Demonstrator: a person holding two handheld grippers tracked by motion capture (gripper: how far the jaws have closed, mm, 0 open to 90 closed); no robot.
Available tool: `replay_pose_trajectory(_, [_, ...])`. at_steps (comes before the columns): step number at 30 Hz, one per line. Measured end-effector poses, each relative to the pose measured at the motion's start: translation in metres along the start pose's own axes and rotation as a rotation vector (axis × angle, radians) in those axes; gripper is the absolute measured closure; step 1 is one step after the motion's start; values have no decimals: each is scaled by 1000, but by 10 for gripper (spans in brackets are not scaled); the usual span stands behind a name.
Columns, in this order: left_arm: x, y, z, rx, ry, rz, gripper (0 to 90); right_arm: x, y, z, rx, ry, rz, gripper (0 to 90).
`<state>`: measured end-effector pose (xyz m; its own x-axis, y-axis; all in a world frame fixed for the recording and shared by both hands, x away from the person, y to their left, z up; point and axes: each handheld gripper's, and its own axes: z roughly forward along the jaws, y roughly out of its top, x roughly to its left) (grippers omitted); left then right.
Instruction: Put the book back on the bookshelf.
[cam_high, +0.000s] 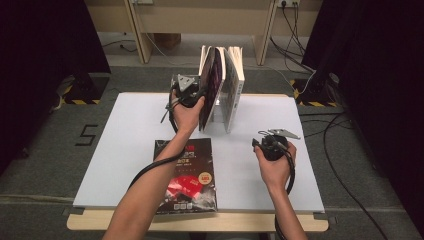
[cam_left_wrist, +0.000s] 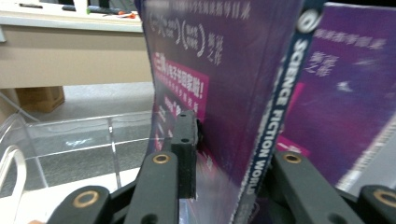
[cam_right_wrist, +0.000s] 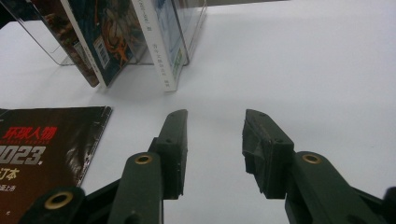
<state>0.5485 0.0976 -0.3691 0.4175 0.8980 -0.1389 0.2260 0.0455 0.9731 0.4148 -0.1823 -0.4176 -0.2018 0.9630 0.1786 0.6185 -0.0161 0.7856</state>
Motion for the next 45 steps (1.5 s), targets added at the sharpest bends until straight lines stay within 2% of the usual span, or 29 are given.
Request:
replay_pose_trajectory(7, [-4,1,-13,-1,-52,22,657,0,0,0,0,-1,-3,606])
replay_pose_trajectory(10, [-6,1,-18,-2,-62,39,654,2,0,0,2,-3,-4,606])
replay_pose_trajectory(14, [-10,2,-26,6,-96,71,643,2,0,-1,0,-5,-4,605])
replay_pose_trajectory(20, [-8,2,-36,10,-103,85,618,1,0,-2,-1,-5,-4,606])
replay_pose_trajectory(24, [-1,1,-48,20,-112,77,591,2,1,-4,-4,-6,-1,606])
replay_pose_trajectory(27, [8,-1,-59,43,-113,87,562,3,1,-4,-4,-5,-3,605])
replay_pose_trajectory(29, [15,-4,-66,63,-109,75,547,3,1,-4,-4,-3,-15,605])
replay_pose_trajectory(38, [54,-31,-96,158,-66,36,516,8,3,-4,-7,2,-22,605])
replay_pose_trajectory(45, [65,-47,-112,201,-62,33,502,11,2,-3,-8,7,-25,604])
